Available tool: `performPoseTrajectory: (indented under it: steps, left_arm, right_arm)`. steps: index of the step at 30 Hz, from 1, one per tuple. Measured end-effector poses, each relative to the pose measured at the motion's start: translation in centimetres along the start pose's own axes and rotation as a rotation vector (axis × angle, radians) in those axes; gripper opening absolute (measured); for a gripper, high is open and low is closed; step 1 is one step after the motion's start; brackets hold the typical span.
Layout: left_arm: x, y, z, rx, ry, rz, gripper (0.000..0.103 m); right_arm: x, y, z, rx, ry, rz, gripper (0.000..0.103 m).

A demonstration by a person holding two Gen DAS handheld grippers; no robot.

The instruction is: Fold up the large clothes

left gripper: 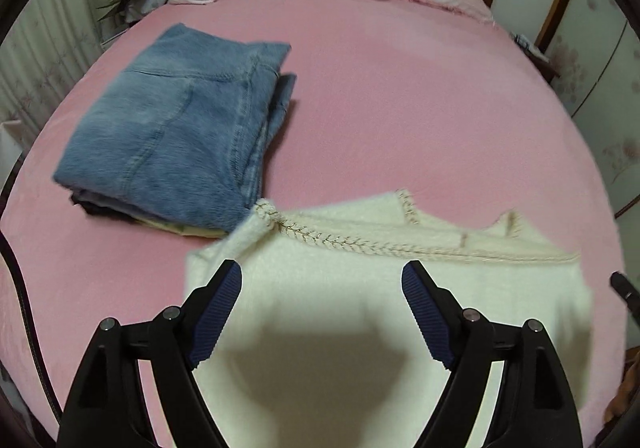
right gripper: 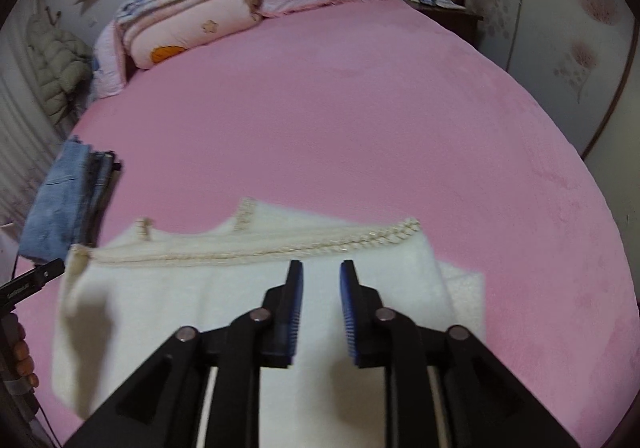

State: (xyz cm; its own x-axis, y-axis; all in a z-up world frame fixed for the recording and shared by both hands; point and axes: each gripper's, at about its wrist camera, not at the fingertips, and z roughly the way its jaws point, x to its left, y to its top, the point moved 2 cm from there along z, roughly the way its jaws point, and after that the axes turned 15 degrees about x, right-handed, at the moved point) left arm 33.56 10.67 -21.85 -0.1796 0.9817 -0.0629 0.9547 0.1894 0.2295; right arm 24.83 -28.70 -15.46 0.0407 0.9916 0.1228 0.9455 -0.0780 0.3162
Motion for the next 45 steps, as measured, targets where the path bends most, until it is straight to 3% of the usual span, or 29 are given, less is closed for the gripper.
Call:
performPoseTrajectory:
  steps: [3, 9, 13, 18, 27, 29, 34, 37, 41, 45]
  left_arm:
    - [0.3, -1.2, -2.8, -0.030, 0.009, -0.012, 0.084]
    - [1.8, -4.2, -6.3, -0.042, -0.005, -0.046, 0.085]
    - [3.5, -6.7, -6.7, -0.003, -0.051, -0.089, 0.085]
    - [4.0, -10.5, -6.5, 0.040, -0.049, -0.106, 0.085]
    - [6.2, -19.7, -1.3, 0.241, -0.176, -0.240, 0.085]
    - [6.7, -21.2, 0.5, 0.260, -0.249, -0.288, 0.085]
    - [8.1, -22.9, 4.0, 0.201, -0.511, -0.384, 0.085]
    - [8.7, -23.2, 6.1, 0.150, -0.608, -0.426, 0.085]
    - [9.1, -22.8, 7.7, 0.065, -0.681, -0.458, 0.085]
    - [9.1, -20.8, 8.3, -0.032, -0.652, -0.419, 0.085]
  right_arm:
    - [2.6, -0.6, -2.2, -0.021, 0.031, -0.033, 0.050]
    - [6.6, -2.0, -4.7, -0.035, 0.092, -0.097, 0.050]
    - [9.0, -3.4, -5.8, -0.092, 0.075, -0.163, 0.050]
    - [10.5, -4.6, -6.3, -0.096, 0.093, -0.190, 0.050]
    - [12.2, -8.0, -5.7, -0.079, 0.091, -0.242, 0.050]
    - [12.4, -8.7, -5.2, -0.074, 0.086, -0.246, 0.050]
    - [13.0, -10.3, -3.5, -0.050, 0.094, -0.260, 0.050]
    - [13.5, -11.2, -2.7, -0.034, 0.103, -0.271, 0.050]
    - [13.9, -12.3, -2.1, -0.044, 0.098, -0.298, 0.050]
    - [13.7, -12.9, -1.6, -0.052, 0.088, -0.306, 0.050]
